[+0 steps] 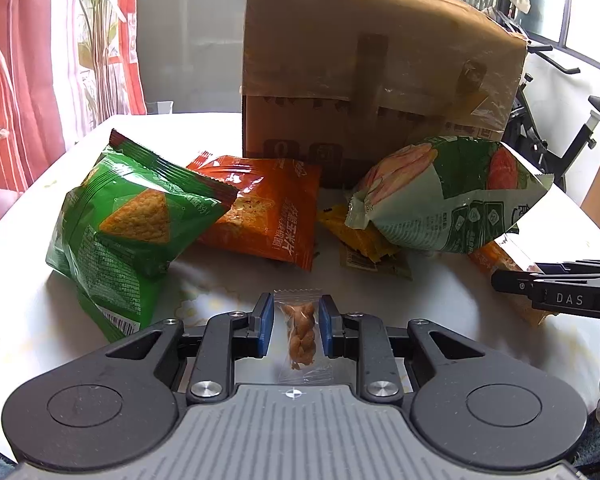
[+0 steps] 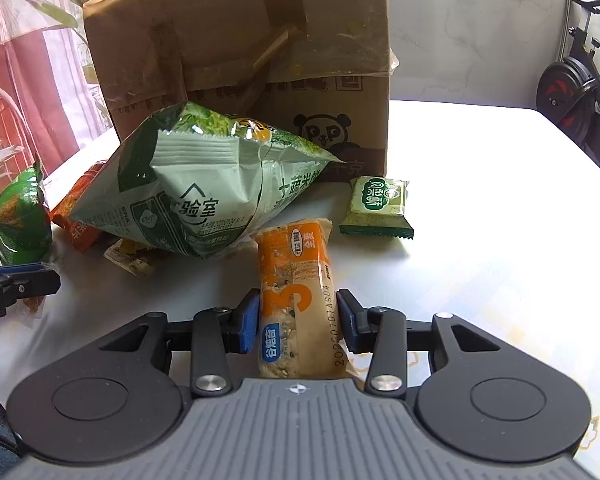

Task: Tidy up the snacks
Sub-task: 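Grasp the small nut packet with the left tool while the right tool grasps the orange bread bar, then lift the nut packet and bread bar up over the box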

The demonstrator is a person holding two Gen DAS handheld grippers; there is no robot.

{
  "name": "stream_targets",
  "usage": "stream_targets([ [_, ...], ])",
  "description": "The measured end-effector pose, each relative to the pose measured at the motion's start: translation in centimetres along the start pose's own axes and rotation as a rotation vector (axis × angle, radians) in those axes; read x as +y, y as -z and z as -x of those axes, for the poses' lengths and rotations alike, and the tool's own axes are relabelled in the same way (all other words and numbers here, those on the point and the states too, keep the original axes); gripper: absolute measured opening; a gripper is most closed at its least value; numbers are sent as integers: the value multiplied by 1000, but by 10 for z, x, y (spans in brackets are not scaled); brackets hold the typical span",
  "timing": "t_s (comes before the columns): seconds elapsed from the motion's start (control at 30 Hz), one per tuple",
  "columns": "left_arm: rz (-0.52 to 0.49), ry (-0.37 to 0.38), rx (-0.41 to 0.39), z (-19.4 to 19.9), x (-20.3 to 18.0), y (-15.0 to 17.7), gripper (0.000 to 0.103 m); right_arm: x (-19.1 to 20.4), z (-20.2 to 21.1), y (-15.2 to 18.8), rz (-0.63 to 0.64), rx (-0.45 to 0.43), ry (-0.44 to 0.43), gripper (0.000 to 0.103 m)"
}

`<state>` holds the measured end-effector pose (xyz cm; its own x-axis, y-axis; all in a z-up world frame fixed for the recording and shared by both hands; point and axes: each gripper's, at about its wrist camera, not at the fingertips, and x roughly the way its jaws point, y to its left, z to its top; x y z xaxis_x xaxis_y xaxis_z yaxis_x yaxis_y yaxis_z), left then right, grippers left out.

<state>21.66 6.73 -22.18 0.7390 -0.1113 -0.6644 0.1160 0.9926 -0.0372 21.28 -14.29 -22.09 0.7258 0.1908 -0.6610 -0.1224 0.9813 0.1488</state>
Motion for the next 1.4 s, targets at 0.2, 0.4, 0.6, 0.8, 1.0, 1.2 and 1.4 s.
stream_targets([
  [0.2, 12, -17, 0, 1, 2, 0, 26, -2, 0, 1, -2, 1, -5, 43],
  [0.4, 8, -19, -3, 3, 2, 0, 26, -4, 1, 0, -7, 5, -10, 43],
  [0.6, 12, -29, 5, 3, 4, 1, 26, -3, 1, 1, -5, 5, -8, 43],
  [0.8, 6, -40, 20, 5, 4, 3, 26, -4, 3, 2, -9, 10, -11, 43],
  [1.0, 9, -49, 26, 10, 6, 5, 26, -5, 7, 4, -25, 18, -16, 42],
  [1.2, 7, -57, 12, 20, 7, 5, 26, -9, 14, 7, -61, 24, -32, 41],
  [1.4, 9, -76, 18, 31, 7, 4, 26, -15, 24, 7, -89, 6, -30, 40],
])
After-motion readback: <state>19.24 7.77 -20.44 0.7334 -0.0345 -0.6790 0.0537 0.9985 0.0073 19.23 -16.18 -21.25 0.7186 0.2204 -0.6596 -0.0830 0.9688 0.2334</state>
